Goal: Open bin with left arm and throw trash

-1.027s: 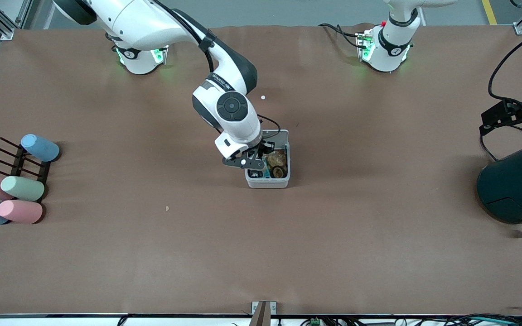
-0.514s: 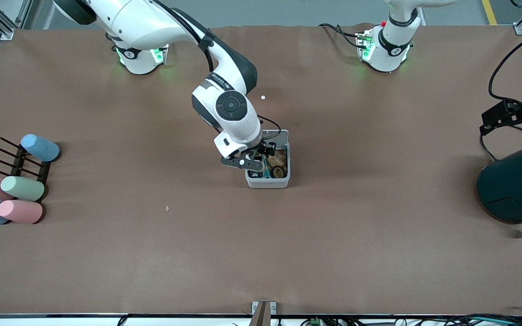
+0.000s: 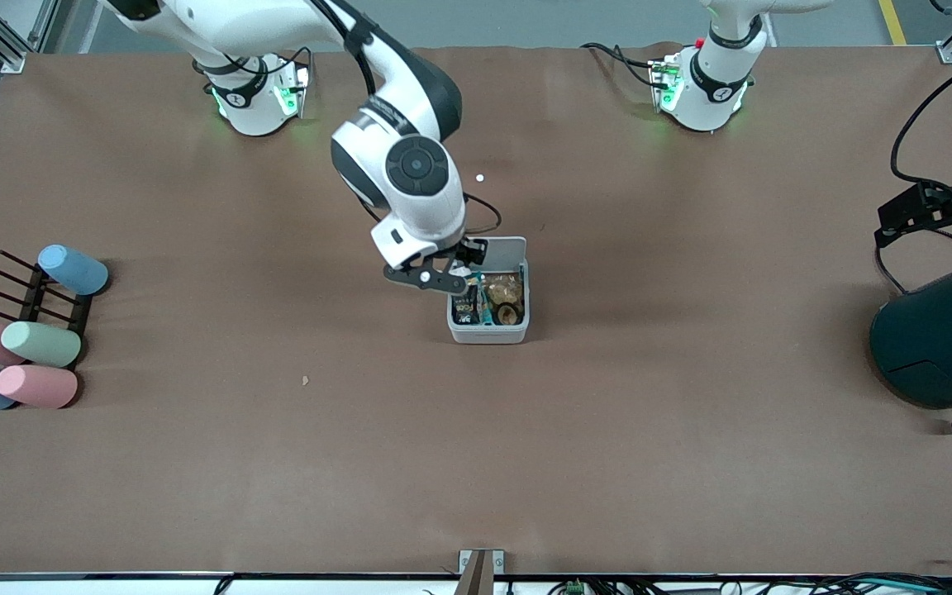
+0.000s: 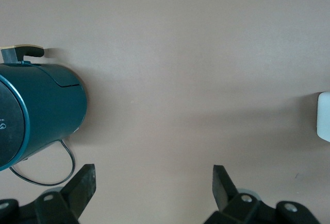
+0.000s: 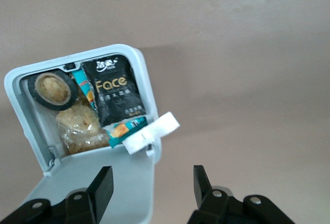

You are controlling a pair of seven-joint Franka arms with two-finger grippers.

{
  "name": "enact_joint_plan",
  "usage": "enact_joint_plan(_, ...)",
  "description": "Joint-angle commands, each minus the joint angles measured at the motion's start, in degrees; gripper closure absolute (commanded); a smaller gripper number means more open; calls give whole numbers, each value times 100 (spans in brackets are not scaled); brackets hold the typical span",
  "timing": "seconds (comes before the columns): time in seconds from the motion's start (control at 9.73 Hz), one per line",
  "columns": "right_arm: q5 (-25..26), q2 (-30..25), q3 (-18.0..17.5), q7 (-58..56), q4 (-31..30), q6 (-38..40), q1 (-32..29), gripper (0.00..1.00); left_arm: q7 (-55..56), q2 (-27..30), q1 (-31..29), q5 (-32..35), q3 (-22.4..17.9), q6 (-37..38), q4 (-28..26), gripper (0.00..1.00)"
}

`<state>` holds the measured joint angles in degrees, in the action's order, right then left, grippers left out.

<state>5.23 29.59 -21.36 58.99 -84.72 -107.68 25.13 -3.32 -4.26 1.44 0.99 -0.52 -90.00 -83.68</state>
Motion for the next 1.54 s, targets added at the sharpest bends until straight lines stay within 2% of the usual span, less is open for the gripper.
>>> enact_joint_plan(0.0,48,-164,-18,69,-159,37,-104,29,-2,-67,5,-55,-10,70,168,0)
enact_joint_plan(0.21,57,-662,-17,-97,-168,115,-708,29,-2,-67,5,-47,-10,70,168,0)
enact_joint_plan(0.31,13,-926,-52,-646,-159,464,-1146,29,-2,-67,-12,-55,-18,70,168,0)
enact_joint_plan(0.51,-748,-1654,-35,-2111,-159,1194,-2042,29,-28,-119,-12,-55,-18,70,168,0)
enact_joint_plan(0.62,-917,-1928,-26,-2885,-151,1641,-2508,27,-19,-145,31,-55,-10,70,168,0)
enact_joint_plan(0.82,-945,-2368,-9,-4065,-142,2310,-3221,19,16,-154,75,-47,-10,61,168,0)
enact_joint_plan(0.92,-945,-2570,0,-4471,-133,2557,-3503,10,25,-146,67,-38,-10,61,168,0)
enact_joint_plan(1.03,-945,-2790,9,-4692,-142,2690,-3697,1,16,-146,75,-29,-1,61,168,0)
enact_joint_plan(1.44,-884,-3222,201,-4747,-151,2955,-3849,0,138,-58,23,-11,157,70,106,0)
